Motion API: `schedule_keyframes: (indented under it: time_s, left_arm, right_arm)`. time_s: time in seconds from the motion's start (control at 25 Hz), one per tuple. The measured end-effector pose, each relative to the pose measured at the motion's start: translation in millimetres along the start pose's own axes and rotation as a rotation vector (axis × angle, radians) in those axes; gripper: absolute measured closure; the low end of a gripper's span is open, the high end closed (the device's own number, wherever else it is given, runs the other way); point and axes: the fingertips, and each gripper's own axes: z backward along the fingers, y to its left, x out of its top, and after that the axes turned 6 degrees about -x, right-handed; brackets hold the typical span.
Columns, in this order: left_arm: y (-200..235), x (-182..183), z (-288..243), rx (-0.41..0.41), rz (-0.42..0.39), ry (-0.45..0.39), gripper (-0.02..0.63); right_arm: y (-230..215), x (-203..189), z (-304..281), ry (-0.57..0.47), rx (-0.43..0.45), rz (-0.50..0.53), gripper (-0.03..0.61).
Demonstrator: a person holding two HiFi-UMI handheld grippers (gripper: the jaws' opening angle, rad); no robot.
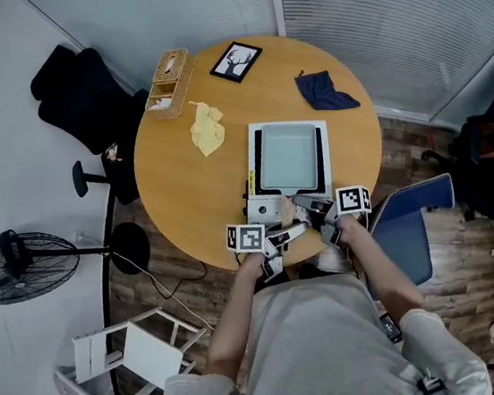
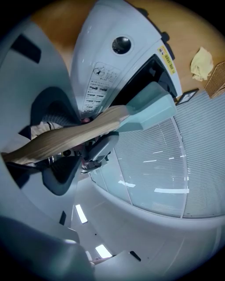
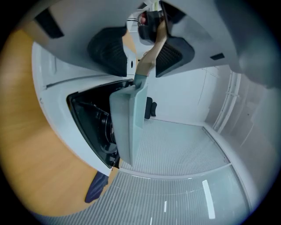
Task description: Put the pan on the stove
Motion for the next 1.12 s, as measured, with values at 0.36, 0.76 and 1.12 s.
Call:
schedule_keyframes:
  time_s: [0.36,0.76,1.12]
  left_arm:
    - [0.0,27.9,43.4,0.079,-0.076,-0.11,0.393]
    - [-21.2,54.3,70.4,0.219,-0.279,-0.204,0.393]
    - [-39.2,69.8,78.1,0.382,-0.495,-0.268,0.393]
  right_arm:
    - [13.9,4.4,34.9,-0.05,-0.05,0.125,0.373]
    - [33.3,13.6,64.1,-0.145,-0.131,0.32,0.378]
    - [59.7,20.4,73.6,-0.061,-0.153,0.514,0.397]
